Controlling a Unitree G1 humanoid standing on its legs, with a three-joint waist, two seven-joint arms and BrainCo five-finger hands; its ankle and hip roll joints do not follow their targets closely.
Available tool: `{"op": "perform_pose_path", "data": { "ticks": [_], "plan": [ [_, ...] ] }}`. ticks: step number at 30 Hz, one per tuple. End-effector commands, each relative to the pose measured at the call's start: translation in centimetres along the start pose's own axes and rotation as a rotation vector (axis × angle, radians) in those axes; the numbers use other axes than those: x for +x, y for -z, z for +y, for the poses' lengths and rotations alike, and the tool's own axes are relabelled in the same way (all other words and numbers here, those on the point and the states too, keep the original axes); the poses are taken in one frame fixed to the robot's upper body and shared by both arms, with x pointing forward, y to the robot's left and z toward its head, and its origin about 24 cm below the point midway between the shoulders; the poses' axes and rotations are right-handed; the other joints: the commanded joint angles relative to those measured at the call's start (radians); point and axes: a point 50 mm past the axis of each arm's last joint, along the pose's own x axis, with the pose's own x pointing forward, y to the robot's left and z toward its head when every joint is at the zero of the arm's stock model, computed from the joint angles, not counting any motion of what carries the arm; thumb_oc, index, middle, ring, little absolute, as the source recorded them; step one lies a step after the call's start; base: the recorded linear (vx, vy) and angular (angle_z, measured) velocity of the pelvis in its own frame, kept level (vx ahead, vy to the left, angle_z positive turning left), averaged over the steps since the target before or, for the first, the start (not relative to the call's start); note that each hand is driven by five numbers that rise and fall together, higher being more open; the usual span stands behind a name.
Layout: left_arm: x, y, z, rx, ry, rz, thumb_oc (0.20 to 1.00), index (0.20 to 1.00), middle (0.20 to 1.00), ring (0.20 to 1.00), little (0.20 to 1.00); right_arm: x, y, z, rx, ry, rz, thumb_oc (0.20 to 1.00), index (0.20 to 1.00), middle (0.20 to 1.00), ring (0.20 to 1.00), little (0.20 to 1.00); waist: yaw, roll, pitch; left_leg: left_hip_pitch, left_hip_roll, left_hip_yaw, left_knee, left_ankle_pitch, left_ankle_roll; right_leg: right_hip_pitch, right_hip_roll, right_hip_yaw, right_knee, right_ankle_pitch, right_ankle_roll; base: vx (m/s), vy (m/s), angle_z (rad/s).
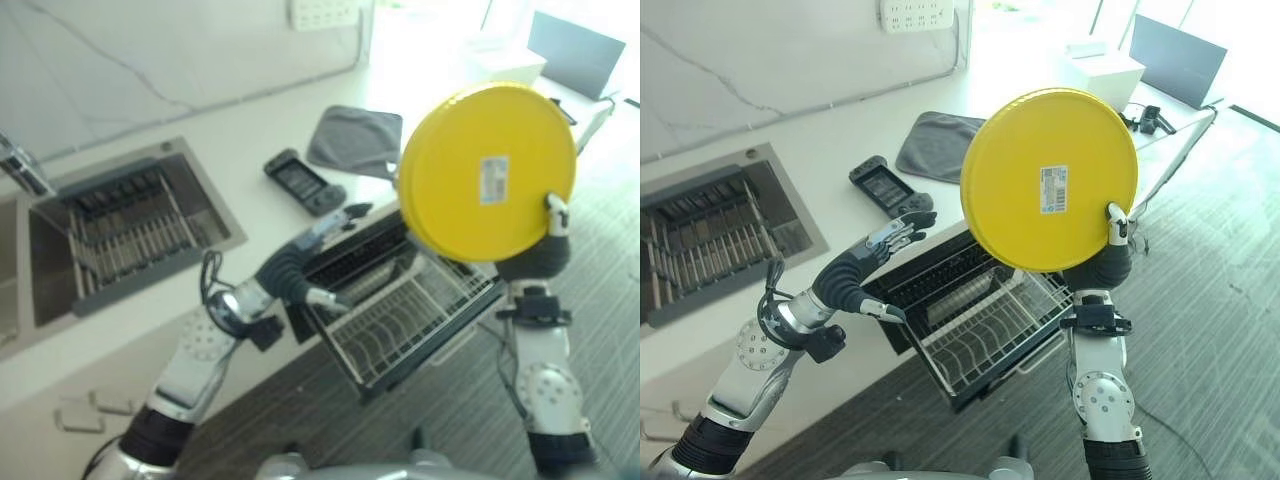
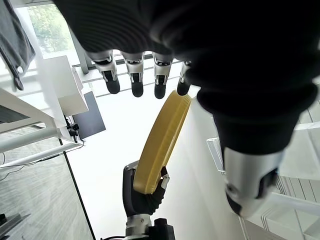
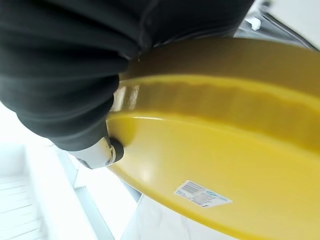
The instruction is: Place the dishes in the dishwasher.
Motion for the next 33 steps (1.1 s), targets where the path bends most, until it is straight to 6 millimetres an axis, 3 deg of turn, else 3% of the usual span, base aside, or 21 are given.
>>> {"op": "perform_pose_path", "data": {
  "ticks": [1,4,8,10,13,14,17,18,21,25,26,30,33],
  "plan": [
    [0.7,-2.5,-0.1,0.075,0.015,-0.113,1.000,1.000,1.000,1.000,1.000,1.2,-2.6,4.3,-0.039,-0.204,-0.124,0.200,0.200,0.200,0.200,0.200,-0.010,0.012,-0.056,0.022,-0.007,-0.075,-0.027,-0.042,0.048,-0.045,-0.037,-0.022,-0.001,0.027,0.026,-0.05,-0.309,0.17],
    [0.5,-2.1,-0.2,0.041,-0.021,-0.099,1.000,1.000,1.000,1.000,1.000,1.3,-2.1,4.2,-0.085,-0.208,-0.088,0.200,0.200,0.200,0.200,0.200,-0.016,0.025,-0.063,0.002,0.037,-0.039,-0.030,-0.006,0.021,-0.042,-0.015,-0.051,-0.001,0.010,0.000,-0.10,-0.234,-0.06],
    [0.7,-0.9,-0.7,-0.035,0.031,-0.066,1.000,1.000,1.000,1.000,1.000,1.3,-3.7,4.5,-0.188,-0.240,-0.186,0.200,0.200,0.200,0.200,0.200,-0.047,0.051,-0.062,-0.023,0.079,0.151,-0.030,0.049,-0.018,-0.016,-0.022,-0.193,-0.001,-0.004,-0.003,-0.13,-0.099,0.50],
    [-0.1,0.6,-0.9,-0.128,0.032,0.036,1.000,1.000,1.000,1.000,1.000,1.6,-3.6,4.7,-0.253,-0.253,-0.174,0.200,0.200,0.200,0.200,0.200,-0.050,0.069,-0.065,-0.032,0.078,0.112,-0.030,0.046,-0.020,-0.014,-0.020,-0.188,-0.001,-0.010,-0.008,-0.10,0.077,0.84],
    [-1.6,4.1,-2.3,-0.356,0.034,0.267,1.000,1.000,1.000,1.000,1.000,1.7,-4.2,4.5,-0.452,-0.251,-0.190,0.200,0.200,0.200,0.200,0.200,-0.053,0.080,-0.077,-0.038,0.084,0.117,-0.030,0.058,-0.026,-0.007,-0.024,-0.199,-0.001,-0.014,-0.008,-0.04,0.076,-0.08],
    [-3.0,5.5,-3.0,-0.450,0.015,0.348,1.000,1.000,1.000,1.000,1.000,1.7,-5.0,4.5,-0.586,-0.257,-0.214,0.200,0.200,0.200,0.200,0.200,-0.046,0.082,-0.082,-0.041,0.079,0.120,-0.030,0.059,-0.028,-0.002,-0.028,-0.216,-0.001,-0.015,-0.006,-0.02,0.075,-0.30],
    [-5.4,7.3,-3.4,-0.505,-0.061,0.451,1.000,1.000,1.000,1.000,1.000,1.6,-6.7,4.9,-0.899,-0.238,-0.311,0.200,0.200,0.200,0.200,0.200,-0.036,0.085,-0.089,-0.045,0.079,0.136,-0.030,0.062,-0.032,0.006,-0.037,-0.246,-0.001,-0.018,-0.002,-0.01,0.085,0.11],
    [-7.5,8.9,-3.3,-0.517,-0.163,0.542,1.000,1.000,1.000,1.000,1.000,1.5,-7.5,6.1,-1.281,-0.223,-0.468,0.200,0.200,0.200,0.200,0.200,-0.025,0.083,-0.092,-0.046,0.071,0.136,-0.030,0.057,-0.031,0.008,-0.043,-0.259,-0.001,-0.017,0.002,-0.02,0.087,0.24],
    [-11.7,11.3,-3.6,-0.488,-0.292,0.724,1.000,1.000,1.000,1.000,1.000,1.8,-8.2,7.7,-1.687,-0.274,-0.602,0.200,0.200,0.200,0.200,0.200,-0.007,0.075,-0.098,-0.047,0.062,0.134,-0.030,0.049,-0.027,0.009,-0.051,-0.267,-0.001,-0.018,0.009,0.00,0.067,0.15],
    [-17.8,13.5,-5.6,-0.508,-0.455,0.947,1.000,1.000,1.000,1.000,1.000,1.7,-8.4,7.9,-1.874,-0.412,-0.585,0.200,0.200,0.200,0.200,0.200,0.015,0.059,-0.101,-0.047,0.054,0.133,-0.030,0.042,-0.020,0.013,-0.052,-0.275,-0.001,-0.020,0.015,0.00,0.013,0.05],
    [-20.7,14.3,-7.1,-0.551,-0.557,1.027,1.000,1.000,1.000,1.000,1.000,1.6,-8.6,7.6,-1.914,-0.438,-0.541,0.200,0.200,0.200,0.200,0.200,0.023,0.051,-0.101,-0.044,0.047,0.129,-0.030,0.035,-0.017,0.016,-0.052,-0.277,-0.001,-0.022,0.016,0.00,0.000,0.00],
    [-23.8,15.0,-8.9,-0.603,-0.697,1.137,1.000,1.000,1.000,1.000,1.000,1.6,-8.2,6.4,-1.988,-0.487,-0.445,0.200,0.200,0.200,0.200,0.200,0.034,0.043,-0.099,-0.040,0.042,0.116,-0.030,0.029,-0.015,0.022,-0.053,-0.279,-0.001,-0.023,0.017,0.02,-0.014,0.08],
    [-25.5,15.1,-9.5,-0.617,-0.762,1.192,1.000,1.000,1.000,1.000,1.000,1.3,-6.8,6.2,-2.174,-0.640,-0.433,0.200,0.200,0.200,0.200,0.200,0.040,0.038,-0.100,-0.039,0.040,0.113,-0.030,0.029,-0.014,0.026,-0.051,-0.284,-0.001,-0.025,0.018,0.00,-0.003,0.02]
  ]
}}
